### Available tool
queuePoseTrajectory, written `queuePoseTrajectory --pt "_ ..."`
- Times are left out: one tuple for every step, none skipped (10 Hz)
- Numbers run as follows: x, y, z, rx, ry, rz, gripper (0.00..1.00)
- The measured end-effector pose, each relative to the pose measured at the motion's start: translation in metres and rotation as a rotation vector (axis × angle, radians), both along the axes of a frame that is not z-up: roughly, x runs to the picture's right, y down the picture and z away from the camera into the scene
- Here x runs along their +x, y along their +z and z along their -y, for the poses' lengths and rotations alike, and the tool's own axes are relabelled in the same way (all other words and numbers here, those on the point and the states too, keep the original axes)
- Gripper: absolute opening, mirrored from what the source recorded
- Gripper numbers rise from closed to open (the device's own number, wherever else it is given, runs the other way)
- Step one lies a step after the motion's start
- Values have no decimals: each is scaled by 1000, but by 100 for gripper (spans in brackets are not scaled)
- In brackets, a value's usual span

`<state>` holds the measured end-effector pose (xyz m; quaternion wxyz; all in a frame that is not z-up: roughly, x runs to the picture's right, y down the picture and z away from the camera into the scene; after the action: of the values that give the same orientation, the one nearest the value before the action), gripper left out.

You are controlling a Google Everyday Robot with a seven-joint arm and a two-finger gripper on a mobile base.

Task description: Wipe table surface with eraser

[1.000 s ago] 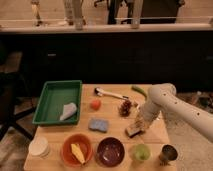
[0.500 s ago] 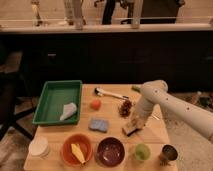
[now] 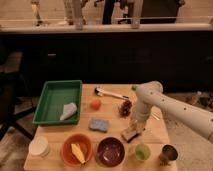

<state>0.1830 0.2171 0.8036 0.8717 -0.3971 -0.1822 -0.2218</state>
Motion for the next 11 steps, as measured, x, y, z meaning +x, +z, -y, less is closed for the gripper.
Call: queuePoseTrajectory --pt "16 1 -3 -10 2 -19 0" --pt "37 3 -5 -22 8 -46 0" --pt "50 6 -6 -29 15 -64 0" --pt "60 11 -4 -35 26 -81 0" --pt "66 18 2 -37 39 -90 0" --pt "66 23 7 -37 43 -92 0" --pt "61 28 13 -31 42 -83 0" --pt "49 31 20 -21 40 -65 0" --pt "39 31 25 -12 39 -49 0" --pt "24 30 28 -6 31 -24 0" --pt "8 29 31 0 25 2 0"
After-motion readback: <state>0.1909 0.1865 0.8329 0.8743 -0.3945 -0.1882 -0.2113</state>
